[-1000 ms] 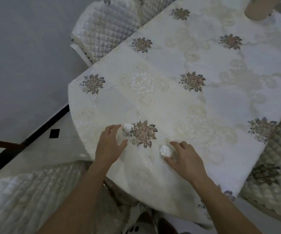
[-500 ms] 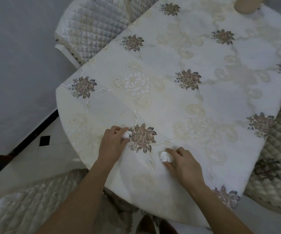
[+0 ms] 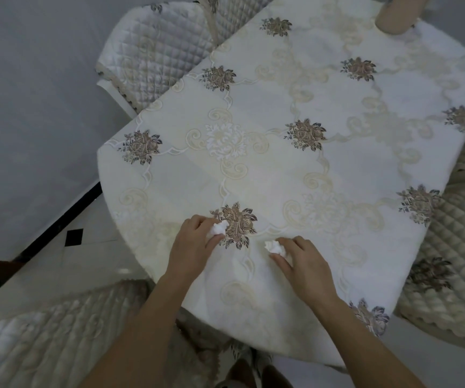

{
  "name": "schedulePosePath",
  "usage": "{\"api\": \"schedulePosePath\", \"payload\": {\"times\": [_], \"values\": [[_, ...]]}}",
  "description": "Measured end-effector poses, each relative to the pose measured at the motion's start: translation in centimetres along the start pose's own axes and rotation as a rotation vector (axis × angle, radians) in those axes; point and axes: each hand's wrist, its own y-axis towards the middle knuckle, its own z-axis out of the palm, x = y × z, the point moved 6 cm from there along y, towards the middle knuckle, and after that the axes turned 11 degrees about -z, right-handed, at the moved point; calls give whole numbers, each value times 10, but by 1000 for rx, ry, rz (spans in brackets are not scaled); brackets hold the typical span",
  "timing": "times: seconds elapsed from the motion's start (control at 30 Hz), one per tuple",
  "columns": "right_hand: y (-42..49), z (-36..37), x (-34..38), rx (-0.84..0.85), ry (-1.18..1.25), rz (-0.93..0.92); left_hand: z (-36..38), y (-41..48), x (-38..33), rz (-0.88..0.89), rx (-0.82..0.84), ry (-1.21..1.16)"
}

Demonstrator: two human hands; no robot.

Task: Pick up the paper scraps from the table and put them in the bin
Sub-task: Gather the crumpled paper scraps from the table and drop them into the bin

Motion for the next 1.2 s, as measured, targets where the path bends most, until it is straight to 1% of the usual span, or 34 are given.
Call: {"api": "schedulePosePath", "payload": {"times": [0.13,0.27,0.43,0.57,0.67,0.77,0.87,1.07,1.2], "values": [[8,-32,12,-31,65,-20,-21,-15,-32,16,-20,-82],[13,-76,30,-135,78,-77,-58,-34,-71,44,-131,-210],[10,-125,47,-260,68,-149,-91,-58,-112,103,-202,-297],[0,-153,49,-352,58,-162,-101,-71,-147,152,-218,-324],[-15,-168,42,-388,66,-155,-99,-79,-171,190,-211,-320],[-35,-183,30,-432,49,-117,-84,-83,-189,206,-156,-366],[-64,-197,13,-483,5,-46,-55,-88,-206,252,-62,-387],[-156,-217,-23,-621,-37,241,2,-116,-256,405,201,-407],[-220,-225,-39,-691,-99,391,34,-146,-293,514,352,-415]]}}
